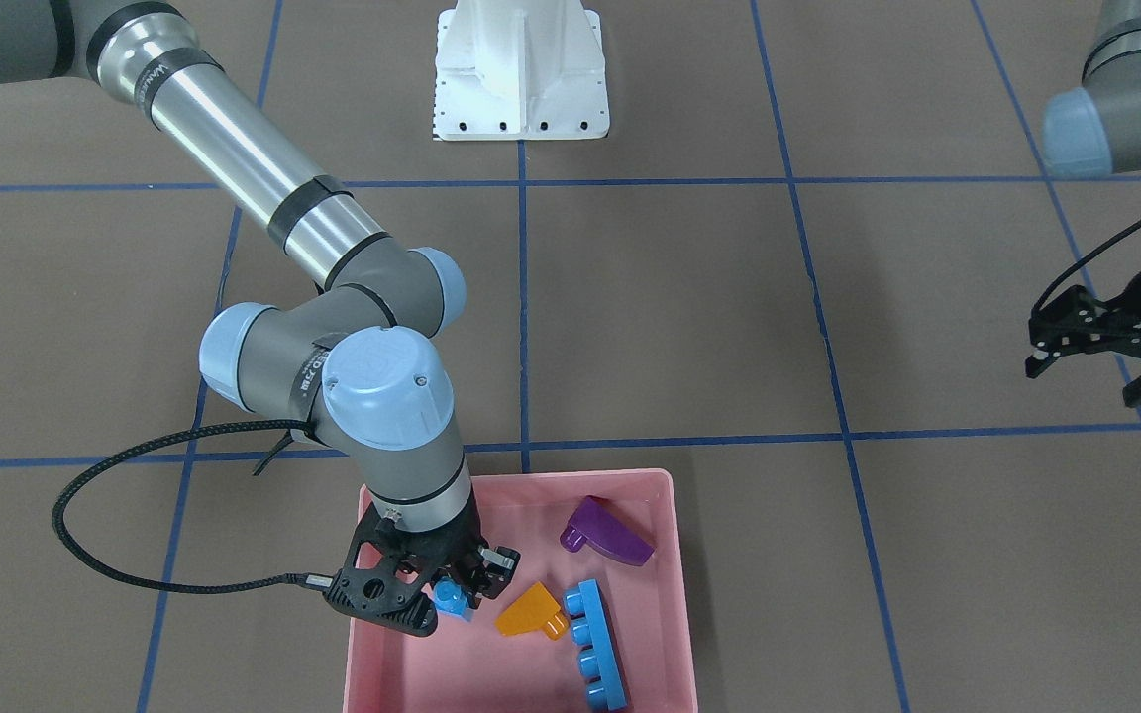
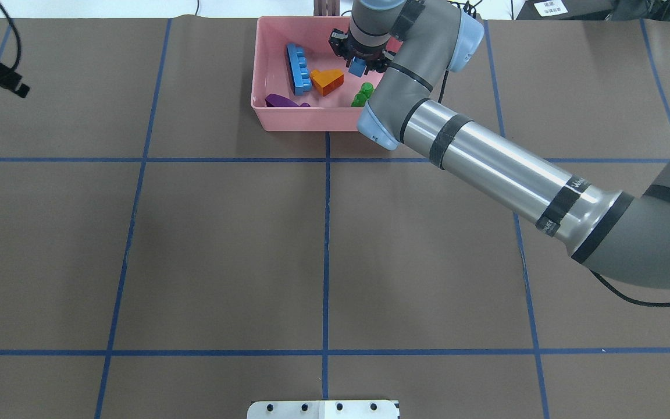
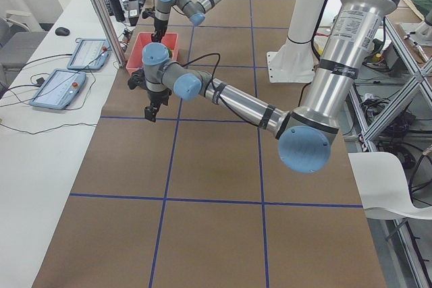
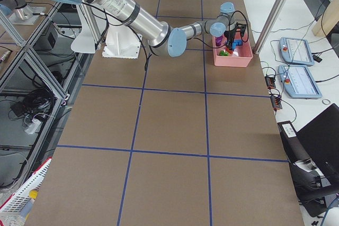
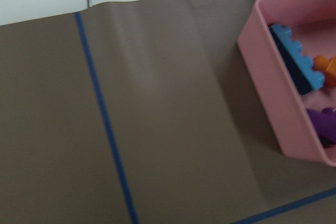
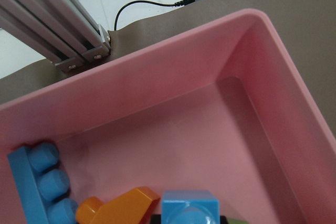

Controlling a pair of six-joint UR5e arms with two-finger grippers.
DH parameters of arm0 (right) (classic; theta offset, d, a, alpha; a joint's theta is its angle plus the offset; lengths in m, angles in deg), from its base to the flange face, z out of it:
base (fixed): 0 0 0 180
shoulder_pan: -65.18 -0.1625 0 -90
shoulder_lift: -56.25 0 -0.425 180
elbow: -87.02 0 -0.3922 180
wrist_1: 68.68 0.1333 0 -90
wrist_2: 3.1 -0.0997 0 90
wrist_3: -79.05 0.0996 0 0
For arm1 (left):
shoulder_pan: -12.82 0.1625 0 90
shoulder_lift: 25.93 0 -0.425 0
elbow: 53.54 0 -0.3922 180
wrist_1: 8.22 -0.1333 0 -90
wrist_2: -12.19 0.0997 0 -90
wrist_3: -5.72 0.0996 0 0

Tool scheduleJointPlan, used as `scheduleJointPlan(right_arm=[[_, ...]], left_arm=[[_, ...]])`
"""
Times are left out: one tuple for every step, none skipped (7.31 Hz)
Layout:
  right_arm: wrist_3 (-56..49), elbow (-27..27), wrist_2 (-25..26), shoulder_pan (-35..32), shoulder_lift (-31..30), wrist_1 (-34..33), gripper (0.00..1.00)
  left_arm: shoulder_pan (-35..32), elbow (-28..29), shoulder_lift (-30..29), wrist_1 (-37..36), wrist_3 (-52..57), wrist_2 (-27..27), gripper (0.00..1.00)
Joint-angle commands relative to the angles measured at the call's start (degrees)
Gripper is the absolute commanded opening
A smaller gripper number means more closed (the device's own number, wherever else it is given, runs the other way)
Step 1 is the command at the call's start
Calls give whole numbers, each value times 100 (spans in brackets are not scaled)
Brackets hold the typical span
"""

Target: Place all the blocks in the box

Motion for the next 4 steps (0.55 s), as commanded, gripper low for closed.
scheduleJointPlan(right_arm=[[-70,-665,-938,-515,-94,-596,100],[-393,-1575,-1267,-815,-452,-1515,100],[-1048,-2619,-1323,-1027,-1038,-2403,100],[-1882,-3500,-1689,-1464,-1749,-3100,100]], left_arm=[[-537,-9,710,-37,615,-291,100],[-626,0,843,-28,634,-293,100],[-731,9,940,-28,660,-301,100],[-880,87,1011,-63,1017,-293,100]])
